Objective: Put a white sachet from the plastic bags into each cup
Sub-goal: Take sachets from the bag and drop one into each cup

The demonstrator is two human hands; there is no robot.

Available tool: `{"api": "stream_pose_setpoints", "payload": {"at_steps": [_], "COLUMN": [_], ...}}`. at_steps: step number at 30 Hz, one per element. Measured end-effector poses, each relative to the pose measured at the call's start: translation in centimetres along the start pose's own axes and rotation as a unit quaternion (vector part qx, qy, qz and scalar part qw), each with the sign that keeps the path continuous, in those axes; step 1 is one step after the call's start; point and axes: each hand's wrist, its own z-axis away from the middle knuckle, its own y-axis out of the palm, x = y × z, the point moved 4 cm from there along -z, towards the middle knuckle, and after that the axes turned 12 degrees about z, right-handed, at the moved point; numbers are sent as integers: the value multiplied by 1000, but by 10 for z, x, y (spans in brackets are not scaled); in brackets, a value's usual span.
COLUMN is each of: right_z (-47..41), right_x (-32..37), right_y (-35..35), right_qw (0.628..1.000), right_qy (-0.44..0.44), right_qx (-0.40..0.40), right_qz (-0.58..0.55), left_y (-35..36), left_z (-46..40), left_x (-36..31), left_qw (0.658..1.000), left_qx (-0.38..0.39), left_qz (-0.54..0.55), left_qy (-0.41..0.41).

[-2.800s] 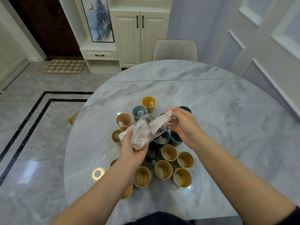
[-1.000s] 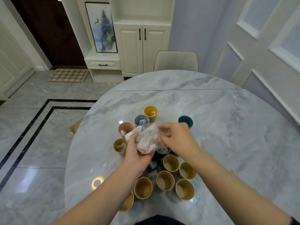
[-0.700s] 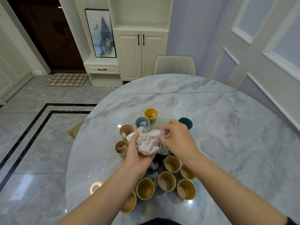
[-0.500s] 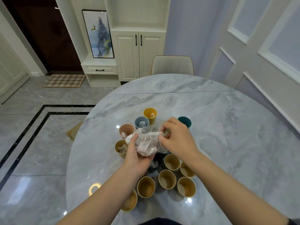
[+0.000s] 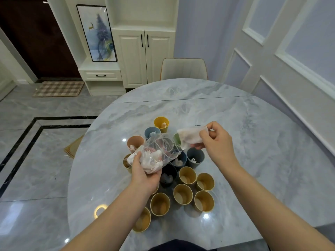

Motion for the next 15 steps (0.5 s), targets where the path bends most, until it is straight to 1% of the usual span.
{"api": "stream_pose_setpoints", "payload": {"at_steps": [4,7,11,15], "right_z": [-4,-4,1,12], "right_x": [-17,-38,-81,-115], "right_y": [-8,-4,19,47], "right_qw": [999,998,987,962], "right_qy": [31,44,80,115], "right_qx": [-10,2,50,118], "right_qz": [-10,39,127,219], "left_y": [-3,-6,-11,-14], "left_z": [-7,-9,-11,-6], "left_x": [-4,-5,-7,-8], "left_qw": [1000,1000,1000,1000], "left_qx": [5,6,5,-13], "left_qz": [-2,-6,-7,-13], "left_qy": [-3,-4,-10,-21]}}
